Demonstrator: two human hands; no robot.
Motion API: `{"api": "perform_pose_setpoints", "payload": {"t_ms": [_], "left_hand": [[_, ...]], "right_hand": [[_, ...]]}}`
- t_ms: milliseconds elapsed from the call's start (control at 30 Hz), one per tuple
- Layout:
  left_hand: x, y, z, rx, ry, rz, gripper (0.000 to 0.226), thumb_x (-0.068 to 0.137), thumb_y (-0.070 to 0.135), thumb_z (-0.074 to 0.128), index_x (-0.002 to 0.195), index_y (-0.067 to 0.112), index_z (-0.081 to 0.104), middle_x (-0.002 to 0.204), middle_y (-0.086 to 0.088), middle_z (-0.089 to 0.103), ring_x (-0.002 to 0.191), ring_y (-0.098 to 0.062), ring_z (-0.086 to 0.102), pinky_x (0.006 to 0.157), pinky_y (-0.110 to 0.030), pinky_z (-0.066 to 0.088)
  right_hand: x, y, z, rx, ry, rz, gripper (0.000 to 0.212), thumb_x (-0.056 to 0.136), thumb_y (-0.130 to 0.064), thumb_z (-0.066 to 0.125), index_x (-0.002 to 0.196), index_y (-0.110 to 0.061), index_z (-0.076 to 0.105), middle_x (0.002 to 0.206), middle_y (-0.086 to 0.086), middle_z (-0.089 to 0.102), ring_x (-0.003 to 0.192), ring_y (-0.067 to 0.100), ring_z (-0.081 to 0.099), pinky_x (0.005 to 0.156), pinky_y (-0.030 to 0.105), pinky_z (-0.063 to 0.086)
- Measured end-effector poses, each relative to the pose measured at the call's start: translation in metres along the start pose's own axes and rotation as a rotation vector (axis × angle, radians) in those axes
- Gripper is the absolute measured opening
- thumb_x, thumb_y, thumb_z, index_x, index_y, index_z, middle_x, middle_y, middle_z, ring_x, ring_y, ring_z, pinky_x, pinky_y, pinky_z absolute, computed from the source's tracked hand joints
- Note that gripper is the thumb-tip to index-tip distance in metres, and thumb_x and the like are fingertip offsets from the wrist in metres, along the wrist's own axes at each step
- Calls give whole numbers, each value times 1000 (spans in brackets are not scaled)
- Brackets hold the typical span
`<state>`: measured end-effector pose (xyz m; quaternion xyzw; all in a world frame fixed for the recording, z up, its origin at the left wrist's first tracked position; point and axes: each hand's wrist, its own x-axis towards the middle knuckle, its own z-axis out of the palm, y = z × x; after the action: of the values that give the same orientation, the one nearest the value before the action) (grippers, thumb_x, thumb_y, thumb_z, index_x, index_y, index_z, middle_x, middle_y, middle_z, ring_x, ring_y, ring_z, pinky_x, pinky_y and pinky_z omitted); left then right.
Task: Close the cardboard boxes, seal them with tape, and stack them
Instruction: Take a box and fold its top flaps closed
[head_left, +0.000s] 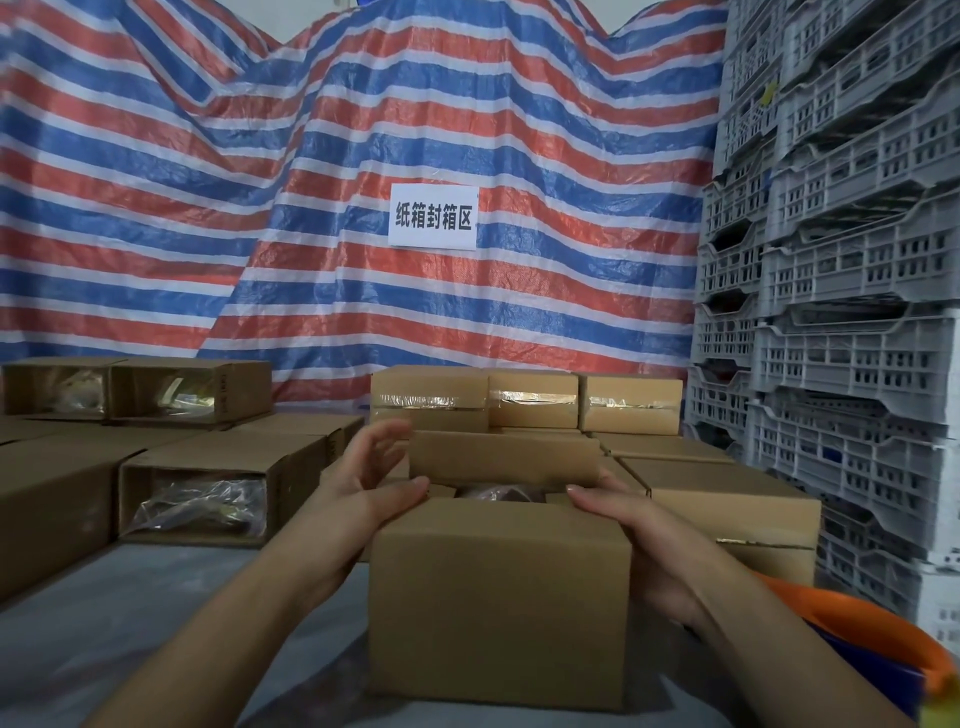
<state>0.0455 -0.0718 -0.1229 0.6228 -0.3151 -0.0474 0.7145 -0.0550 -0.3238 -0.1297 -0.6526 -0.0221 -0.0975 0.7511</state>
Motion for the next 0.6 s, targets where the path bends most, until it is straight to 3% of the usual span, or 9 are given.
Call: {"api": "perform_pose_setpoints", "payload": {"t_ms": [100, 167, 233, 333, 433, 600], "left_hand": [[4, -3, -5, -7, -73, 80, 80, 73, 16, 75, 137, 51, 43, 133, 15, 61, 123, -7, 57, 99, -36, 49], [5, -5, -7, 63, -54, 99, 80, 71, 24, 77, 138, 52, 43, 127, 10, 64, 116, -13, 62, 94, -39, 53], [4, -4, -8, 129, -33, 117, 67, 72, 28, 75, 131, 50, 52, 116, 9, 68, 105, -15, 67, 82, -33, 57], [2, -2, -4, 185, -5, 88, 32, 74, 31, 70, 104, 43, 74, 103, 8, 71, 93, -13, 69, 66, -22, 53], [3, -5, -4, 179, 34, 65, 16, 81, 23, 69, 91, 30, 79, 108, -1, 71, 92, -13, 69, 72, -24, 50], [2, -1, -4, 278, 56, 74, 19, 88, 18, 68, 87, 33, 80, 99, 6, 74, 88, -5, 69, 69, -16, 50]], "right_hand": [[0, 0, 0, 11, 7, -101, 42, 77, -24, 82, 108, -50, 72, 108, 1, 77, 101, 25, 73, 73, 34, 60], [-1, 0, 0, -21, 14, -150, 46, 79, -26, 78, 119, -48, 68, 113, 1, 75, 106, 27, 71, 78, 36, 58], [-1, 1, 0, -65, 44, -183, 42, 78, -29, 76, 119, -37, 72, 114, 2, 74, 102, 24, 72, 75, 32, 58], [-1, 3, 1, -91, 99, -189, 34, 74, -34, 75, 106, -24, 79, 116, 1, 74, 102, 17, 72, 74, 28, 58], [-1, 3, 1, -135, 145, -171, 36, 71, -40, 75, 100, -19, 81, 116, -6, 74, 105, 16, 71, 77, 30, 55], [-3, 1, 3, -213, 173, -147, 38, 74, -40, 73, 104, -17, 80, 110, -3, 76, 102, 19, 70, 73, 29, 51]]}}
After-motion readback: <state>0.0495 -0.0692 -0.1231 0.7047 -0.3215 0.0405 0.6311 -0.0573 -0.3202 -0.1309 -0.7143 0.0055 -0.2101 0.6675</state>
